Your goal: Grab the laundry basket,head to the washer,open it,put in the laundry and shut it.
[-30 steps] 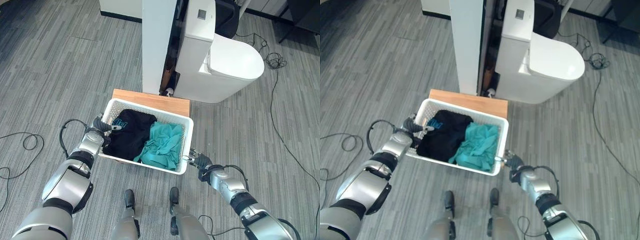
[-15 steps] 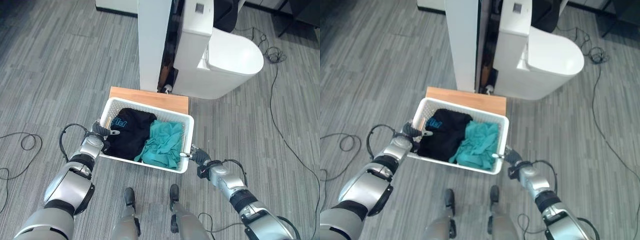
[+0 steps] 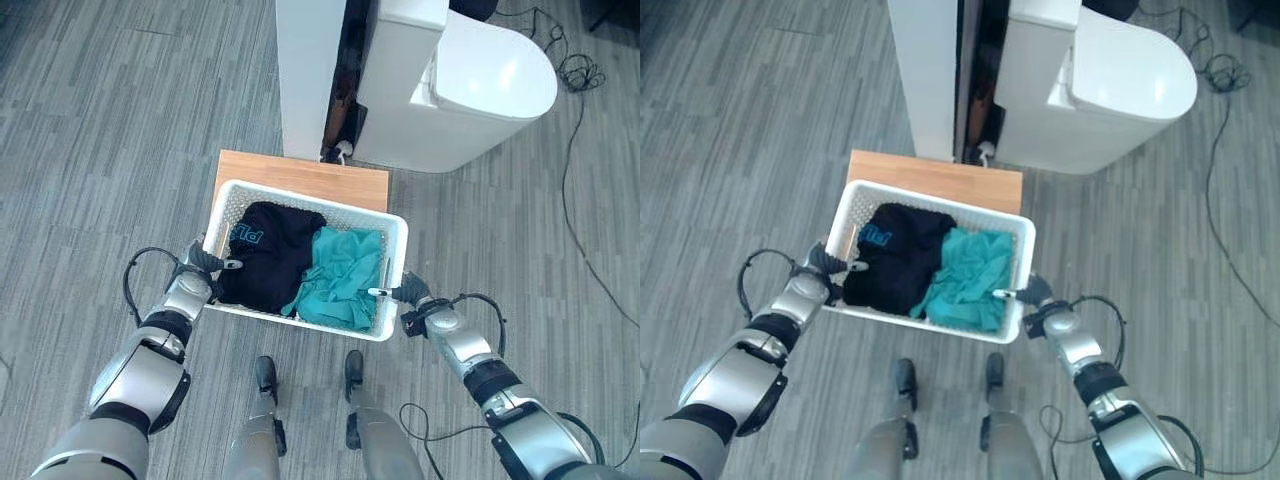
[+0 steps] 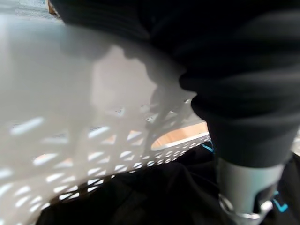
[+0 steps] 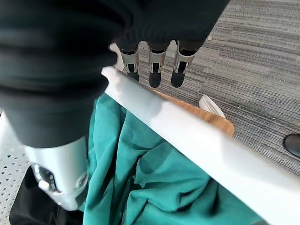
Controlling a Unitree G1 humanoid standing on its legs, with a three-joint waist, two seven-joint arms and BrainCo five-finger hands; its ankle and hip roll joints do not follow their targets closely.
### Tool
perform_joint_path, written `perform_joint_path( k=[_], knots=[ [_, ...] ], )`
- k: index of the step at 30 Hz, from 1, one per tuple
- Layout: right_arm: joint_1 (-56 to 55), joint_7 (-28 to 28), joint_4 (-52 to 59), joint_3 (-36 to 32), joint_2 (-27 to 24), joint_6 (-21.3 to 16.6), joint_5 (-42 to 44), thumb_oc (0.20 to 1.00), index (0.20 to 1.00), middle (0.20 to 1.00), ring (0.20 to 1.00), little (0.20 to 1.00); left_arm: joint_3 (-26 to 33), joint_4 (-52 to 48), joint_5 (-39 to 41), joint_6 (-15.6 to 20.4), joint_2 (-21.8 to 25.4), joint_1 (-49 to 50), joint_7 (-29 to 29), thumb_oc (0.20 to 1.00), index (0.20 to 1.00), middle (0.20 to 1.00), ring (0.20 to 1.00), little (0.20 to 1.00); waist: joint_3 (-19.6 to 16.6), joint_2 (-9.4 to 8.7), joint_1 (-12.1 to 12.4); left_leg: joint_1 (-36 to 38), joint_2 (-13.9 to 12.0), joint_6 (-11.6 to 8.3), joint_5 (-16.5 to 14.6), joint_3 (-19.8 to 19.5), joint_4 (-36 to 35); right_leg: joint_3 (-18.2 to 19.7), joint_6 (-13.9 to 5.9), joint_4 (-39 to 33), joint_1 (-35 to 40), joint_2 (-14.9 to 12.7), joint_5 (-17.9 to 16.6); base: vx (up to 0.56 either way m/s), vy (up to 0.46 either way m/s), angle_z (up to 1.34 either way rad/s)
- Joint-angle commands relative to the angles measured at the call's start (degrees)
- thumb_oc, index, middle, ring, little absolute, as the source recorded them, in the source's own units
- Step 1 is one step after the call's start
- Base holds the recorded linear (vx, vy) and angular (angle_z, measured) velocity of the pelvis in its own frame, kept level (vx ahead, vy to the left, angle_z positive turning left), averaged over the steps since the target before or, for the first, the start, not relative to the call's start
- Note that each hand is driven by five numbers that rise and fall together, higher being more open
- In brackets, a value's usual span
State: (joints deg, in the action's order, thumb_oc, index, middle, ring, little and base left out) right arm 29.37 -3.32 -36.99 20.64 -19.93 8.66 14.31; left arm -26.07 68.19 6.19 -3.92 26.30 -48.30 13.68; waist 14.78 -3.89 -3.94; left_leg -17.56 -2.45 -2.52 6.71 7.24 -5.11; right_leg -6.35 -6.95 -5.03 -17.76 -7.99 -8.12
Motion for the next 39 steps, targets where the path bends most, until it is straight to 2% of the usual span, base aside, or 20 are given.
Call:
perform_joint_path(
  k=[1,13,18,29,39],
  knots=[
    [3.07,-0.63,0.77,-0.76,-0.13,-2.29,-2.16,1.0,1.0,1.0,1.0,1.0,-1.22,3.71,-1.72,0.74,-3.67,-3.11,0.51,1.0,1.0,1.0,1.0,1.0,-0.01,0.83,-0.42,1.19,-0.44,-1.68,-2.08,-1.49,0.11,1.71,-6.07,0.03,-1.21,-5.54,-2.33,0.04,0.002,-0.05],
    [3.26,-0.98,0.9,-1.41,-0.98,-1.87,-4.46,1.0,1.0,1.0,1.0,1.0,-1.99,2.36,-2.47,0.75,-3.43,-3.96,0.99,1.0,1.0,1.0,1.0,1.0,-0.3,3.83,-0.64,1.17,0.08,-1.53,-2.39,-1.03,0.11,2.43,-6.16,0.03,-1.88,-5.98,-2.26,0.02,0.003,-0.04],
    [3.93,-1.39,1.01,-1.97,-1.47,-1.21,-6.09,1.0,1.0,1.0,1.0,1.0,-3.29,4.5,-4.07,-0.32,-3.72,-5.2,0.1,1.0,1.0,1.0,1.0,1.0,-0.54,4.29,-1.13,1.39,0.2,-1.36,-2.61,-0.62,0.11,2.79,-6.24,0.03,-2.04,-6.16,-2.45,0.02,0.012,-0.02],
    [8.32,-9.06,-1.56,-5.26,-1.25,-2.49,-9.08,1.0,1.0,1.0,1.0,1.0,-3.5,3.64,-4.1,-0.61,-2.56,-9.46,2.89,1.0,1.0,1.0,1.0,1.0,0.21,5.19,-1.35,-0.09,0.83,-1.33,-2.47,-0.68,0.11,2.59,-6.74,0.03,-3.46,-6.61,-3.14,0.0,0.004,-0.01],
    [8.03,-8.72,-1.47,-4.91,-2.01,-2.16,-10.06,1.0,1.0,1.0,1.0,1.0,-3.83,3.97,-4.81,-0.81,-1.59,-10.8,3.47,1.0,1.0,1.0,1.0,1.0,0.1,5.28,-1.47,-0.5,0.9,-1.25,-2.53,-0.53,0.11,2.81,-6.83,0.03,-3.86,-6.92,-3.08,0.0,0.002,0.0]
  ],
)
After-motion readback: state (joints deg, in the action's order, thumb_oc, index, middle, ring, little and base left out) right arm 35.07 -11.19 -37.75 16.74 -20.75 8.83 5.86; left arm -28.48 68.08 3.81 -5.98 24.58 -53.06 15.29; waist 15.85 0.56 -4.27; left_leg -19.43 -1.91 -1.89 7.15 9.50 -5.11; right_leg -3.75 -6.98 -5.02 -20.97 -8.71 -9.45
